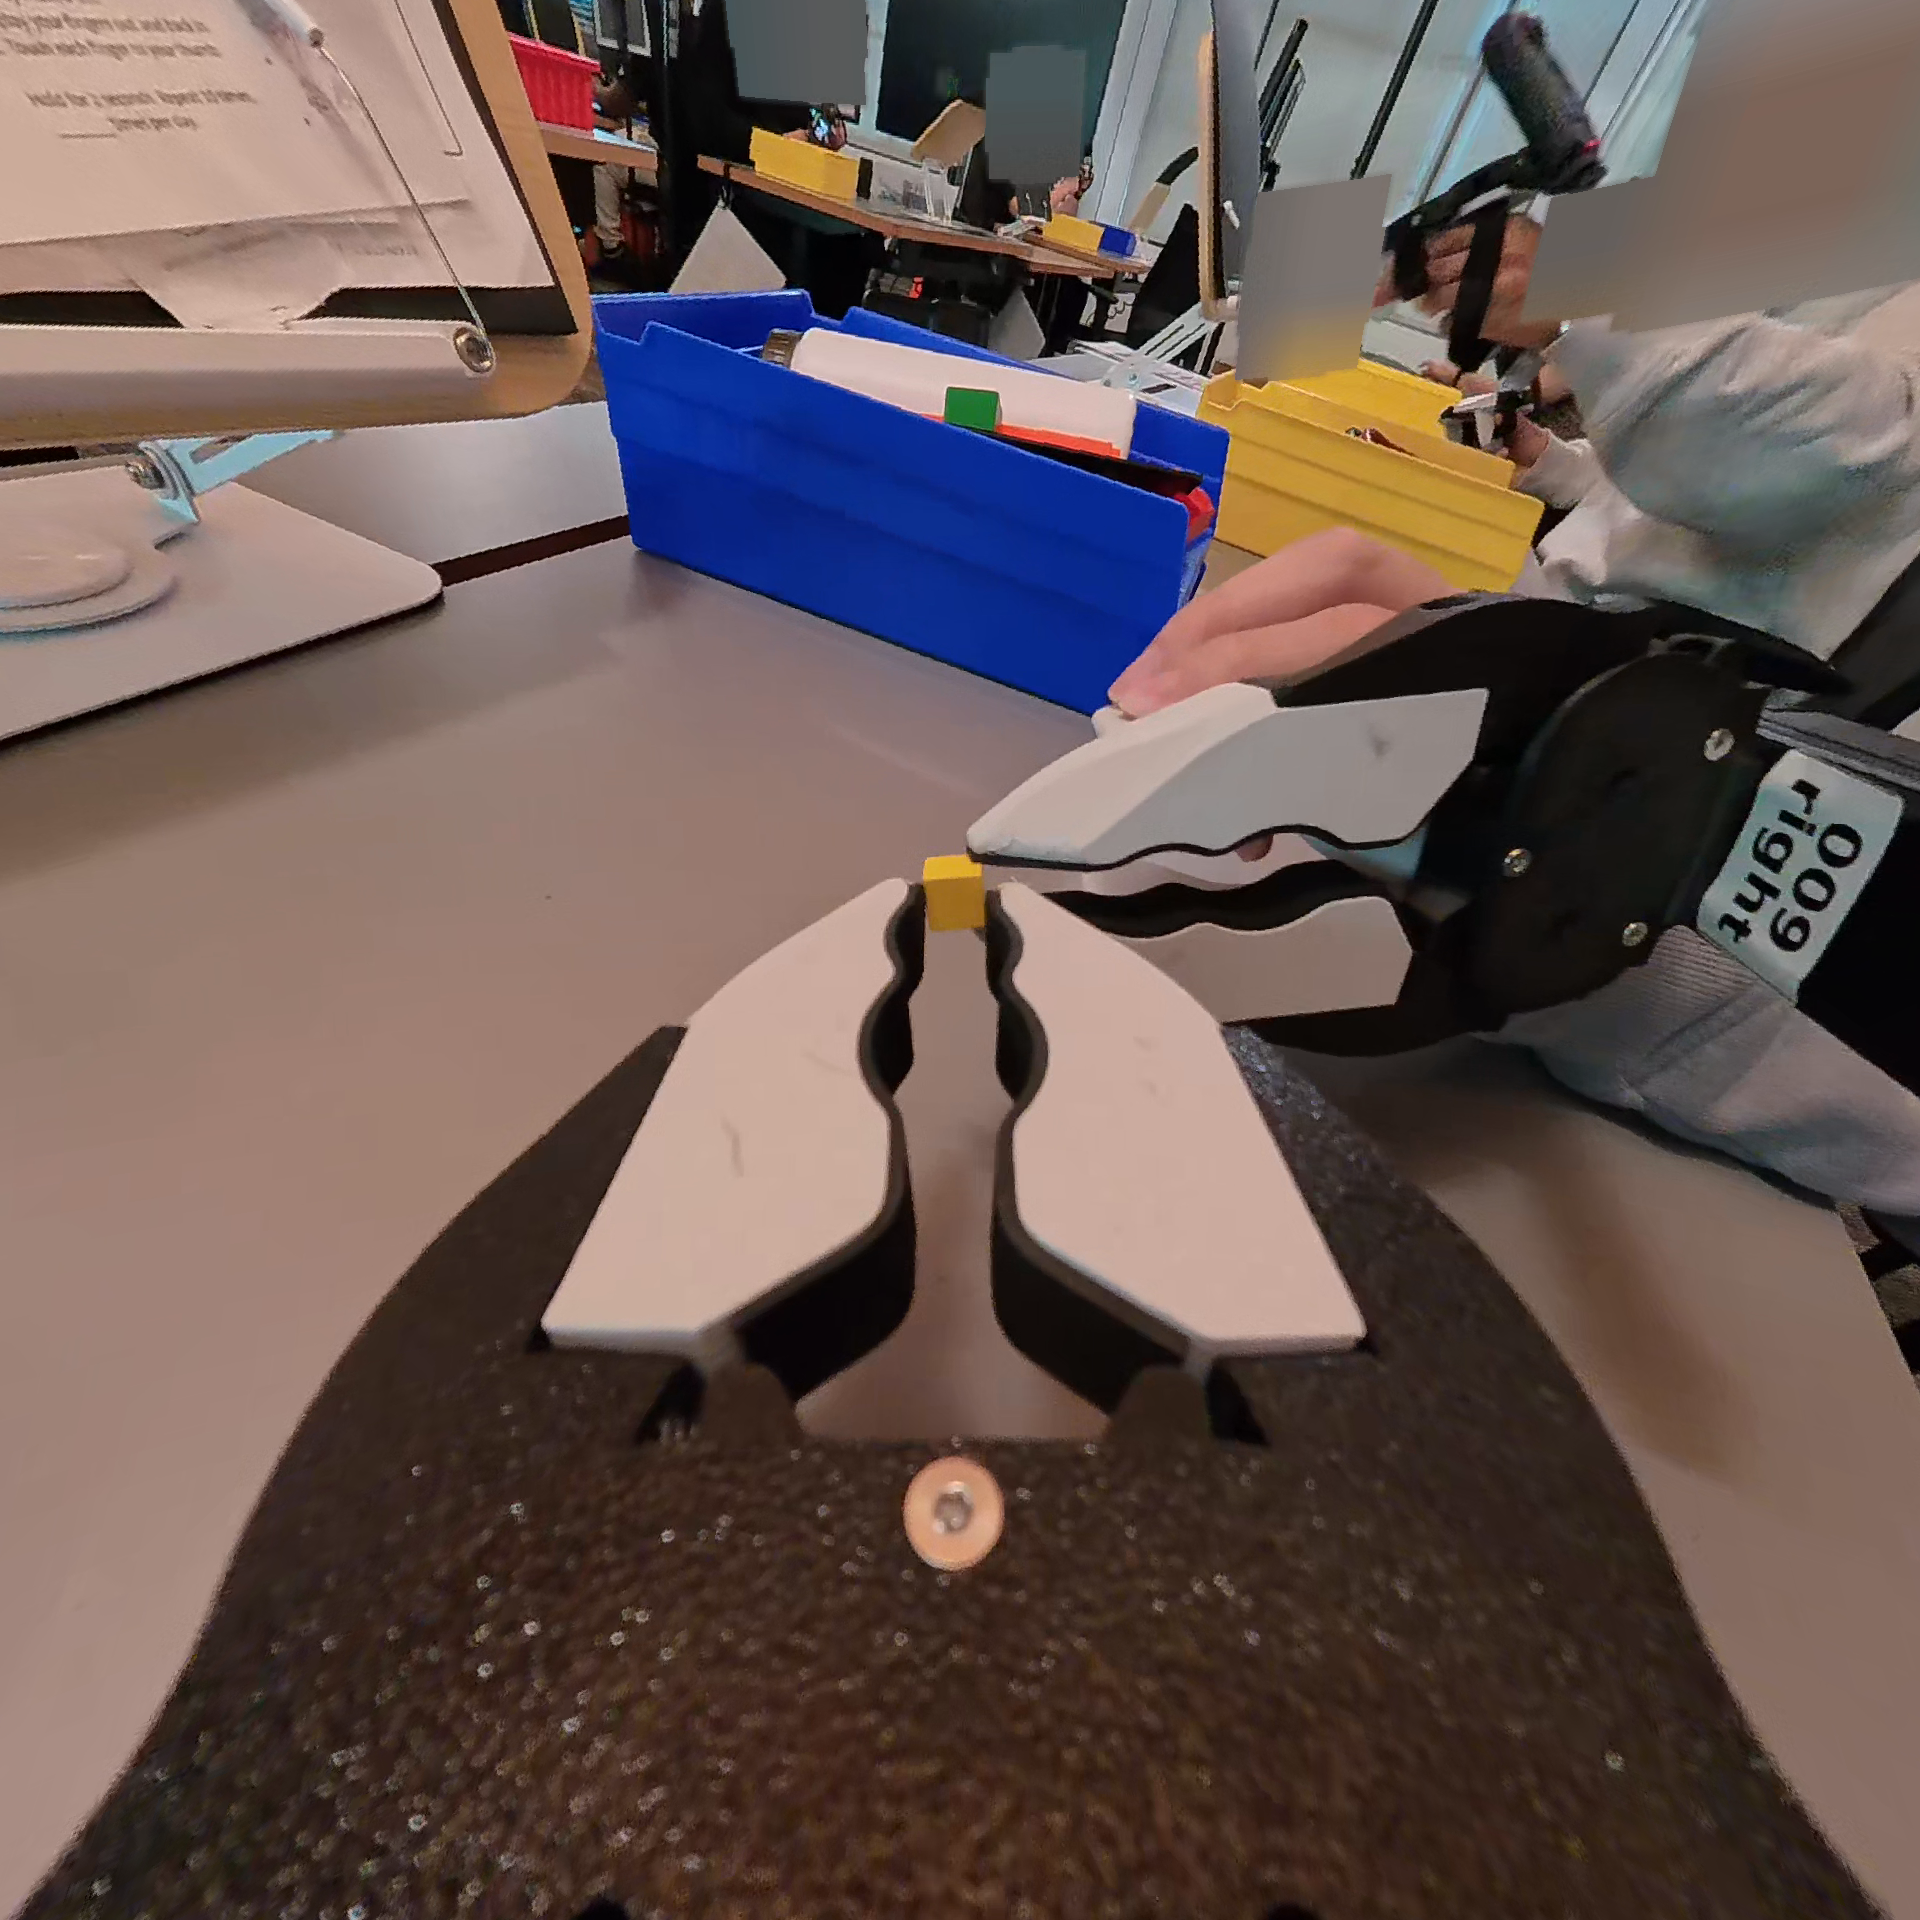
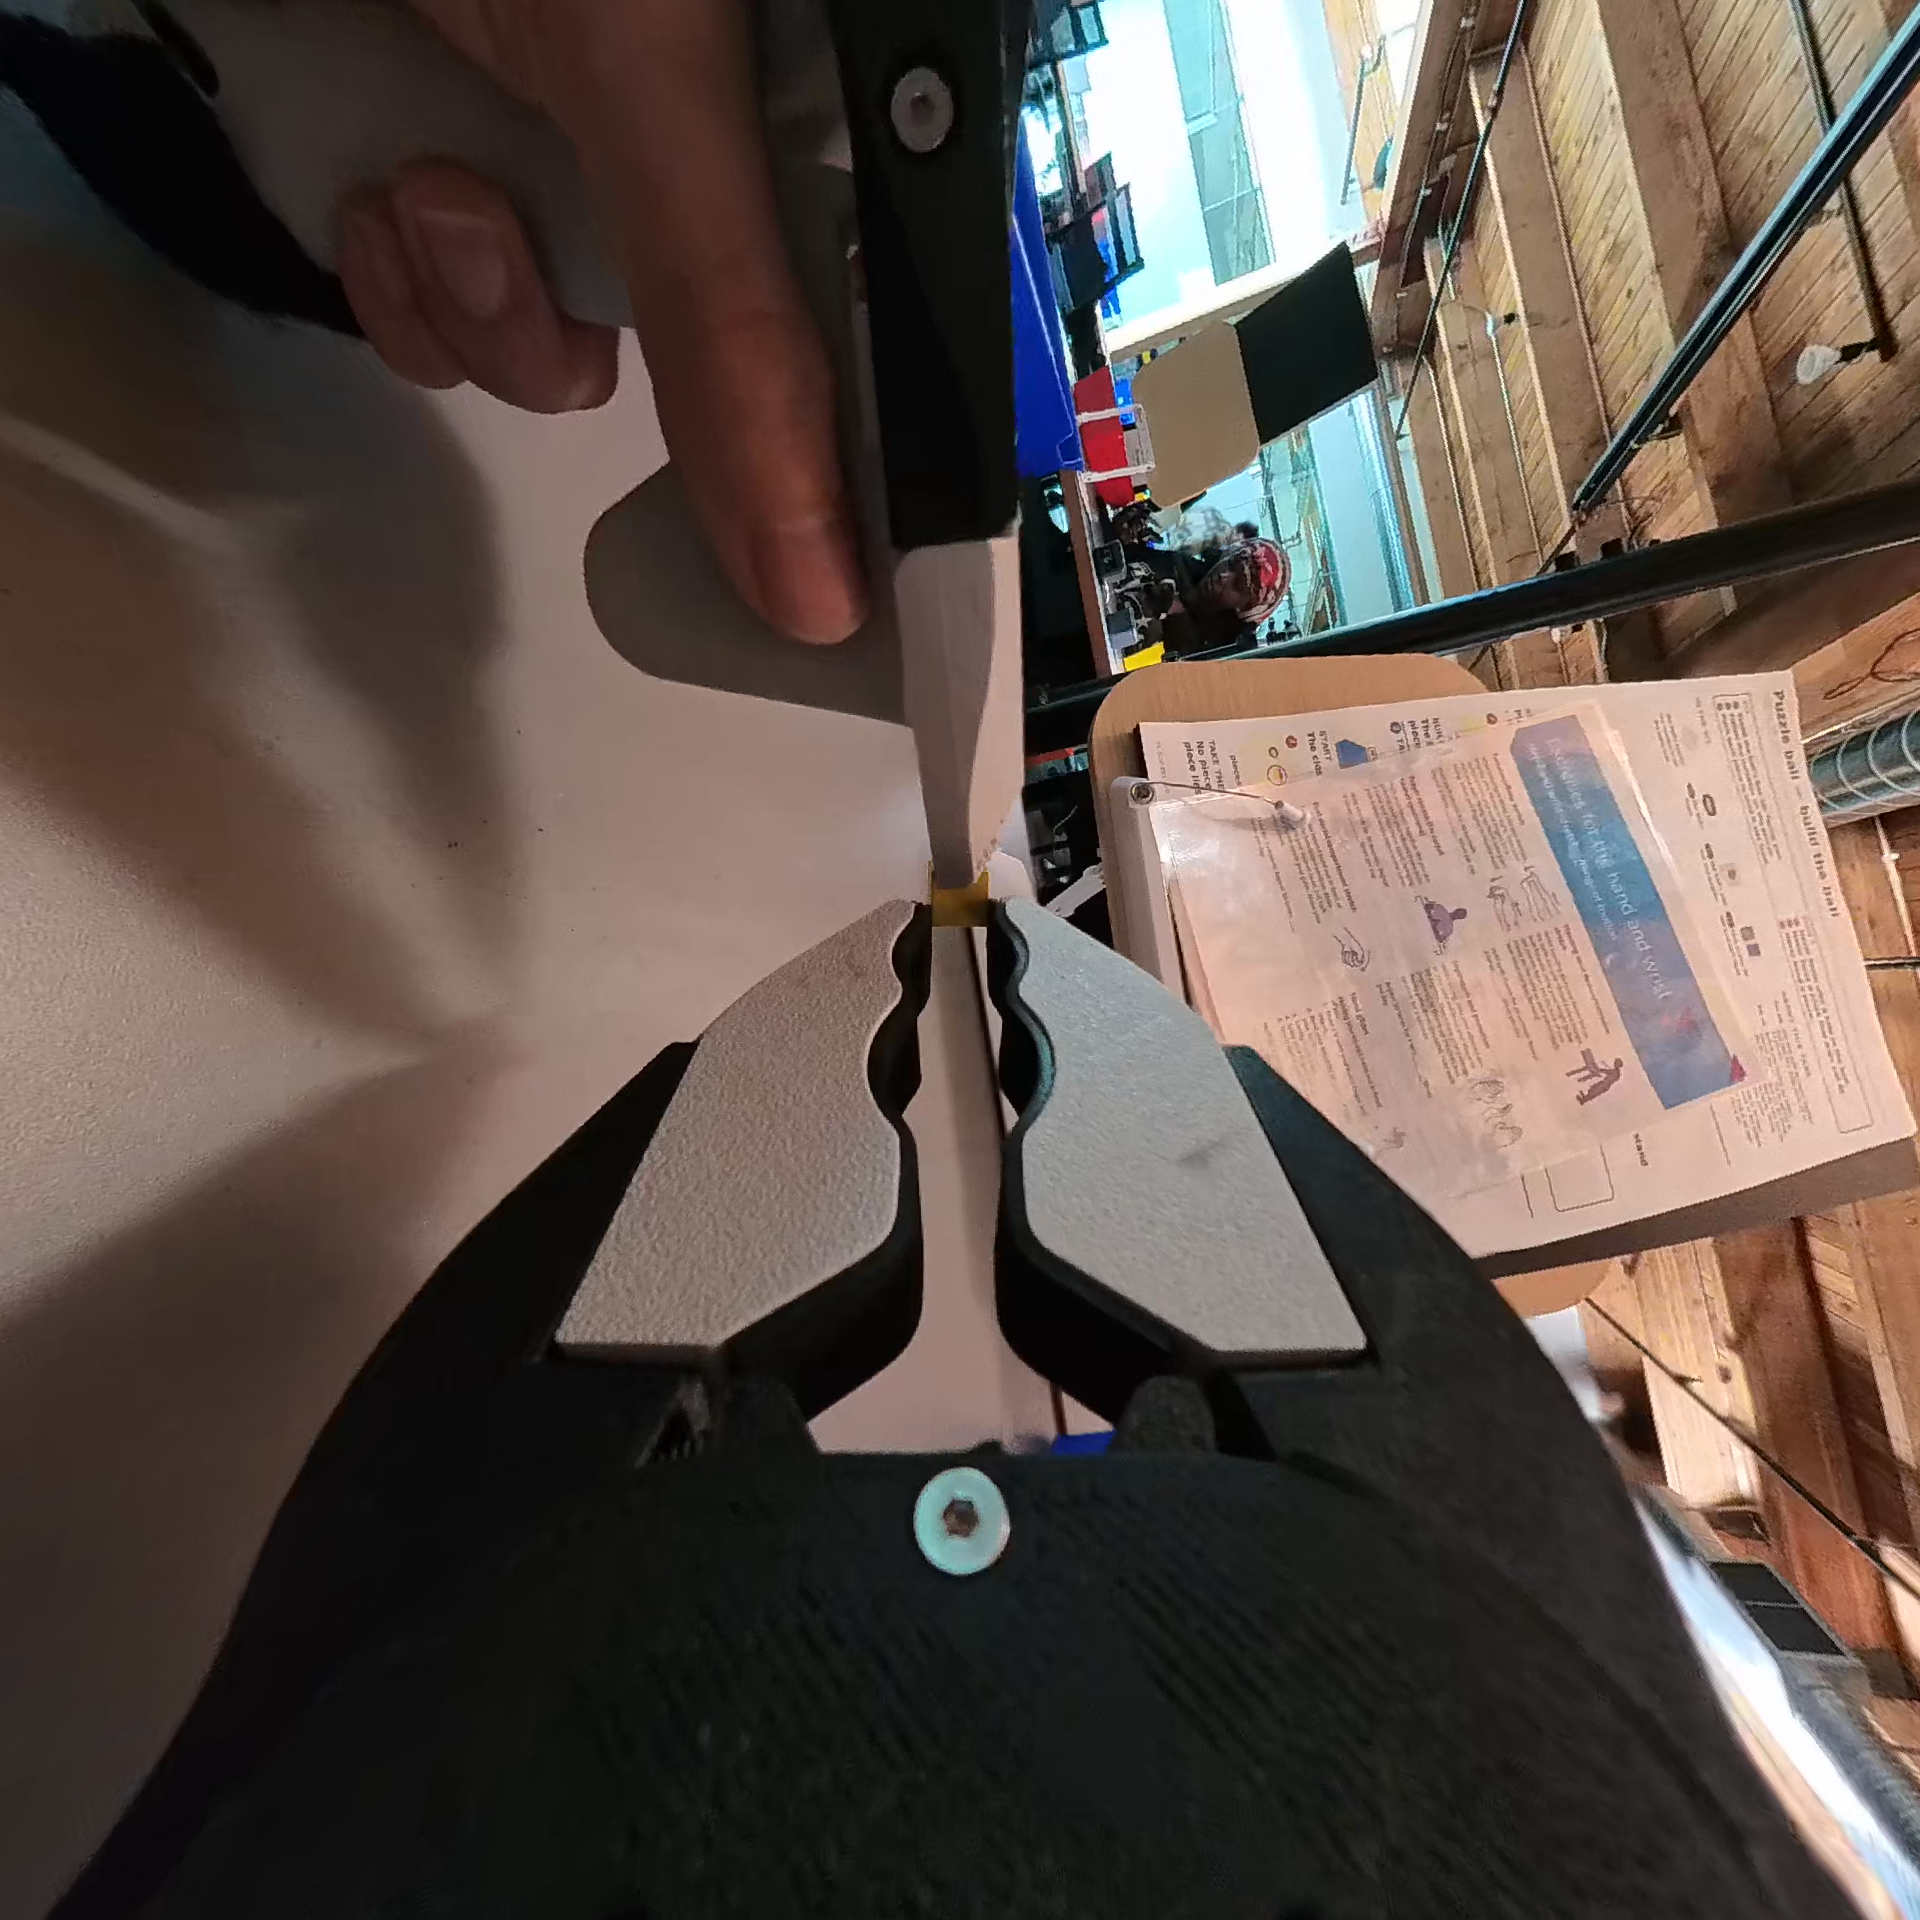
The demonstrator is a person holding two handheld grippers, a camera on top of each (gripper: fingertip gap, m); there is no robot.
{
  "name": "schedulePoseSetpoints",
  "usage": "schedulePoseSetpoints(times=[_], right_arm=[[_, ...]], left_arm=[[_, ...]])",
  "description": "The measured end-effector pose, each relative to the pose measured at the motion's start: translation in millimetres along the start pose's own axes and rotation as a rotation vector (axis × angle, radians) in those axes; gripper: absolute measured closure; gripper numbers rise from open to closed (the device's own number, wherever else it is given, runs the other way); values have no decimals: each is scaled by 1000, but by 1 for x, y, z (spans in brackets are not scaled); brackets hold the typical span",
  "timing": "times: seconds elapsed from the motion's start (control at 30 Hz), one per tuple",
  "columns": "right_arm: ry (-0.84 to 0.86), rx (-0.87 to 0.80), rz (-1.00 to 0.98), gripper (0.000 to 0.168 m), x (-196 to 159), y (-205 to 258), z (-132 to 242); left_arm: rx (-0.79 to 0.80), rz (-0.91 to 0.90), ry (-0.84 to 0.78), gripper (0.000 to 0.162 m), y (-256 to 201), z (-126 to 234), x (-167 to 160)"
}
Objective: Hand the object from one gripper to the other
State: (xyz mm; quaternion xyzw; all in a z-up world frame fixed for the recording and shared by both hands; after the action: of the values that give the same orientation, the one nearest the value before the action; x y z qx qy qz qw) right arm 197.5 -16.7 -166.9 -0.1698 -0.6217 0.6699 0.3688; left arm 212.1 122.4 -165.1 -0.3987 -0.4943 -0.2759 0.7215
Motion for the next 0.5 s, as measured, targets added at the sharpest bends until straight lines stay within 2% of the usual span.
schedulePoseSetpoints(times=[0.03,0.13,0.2,0.27,0.33,0.4,0.5], right_arm=[[-9,6,-25,159,-1,0,0],[-94,48,-216,155,-5,-3,1],[-207,142,-521,132,-10,-9,1],[-357,329,-914,125,-16,-13,0],[-516,527,-1295,128,-23,-16,-2],[-650,630,-1560,130,-31,-18,-4],[-691,685,-1699,139,-36,-16,-6]], left_arm=[[-2,-4,3,152,0,0,0],[-35,-27,-9,152,3,3,-1],[-62,-78,-38,152,5,7,0],[-103,-158,-94,152,4,13,2],[-150,-260,-170,152,1,18,4],[-172,-348,-225,152,-2,21,4],[-197,-440,-250,152,-7,21,4]])
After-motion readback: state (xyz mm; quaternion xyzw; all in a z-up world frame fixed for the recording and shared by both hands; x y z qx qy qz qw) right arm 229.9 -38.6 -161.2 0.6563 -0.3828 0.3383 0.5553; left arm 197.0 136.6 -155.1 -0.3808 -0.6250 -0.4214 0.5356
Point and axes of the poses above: each gripper's, where its closed fingertips meet, z back along the fingers, x out of its top, y = z × x across the jaws, the point moved 9 cm from there along z, back along the fingers, and after that the axes turned 5 degrees about z, right-handed, at the moved point
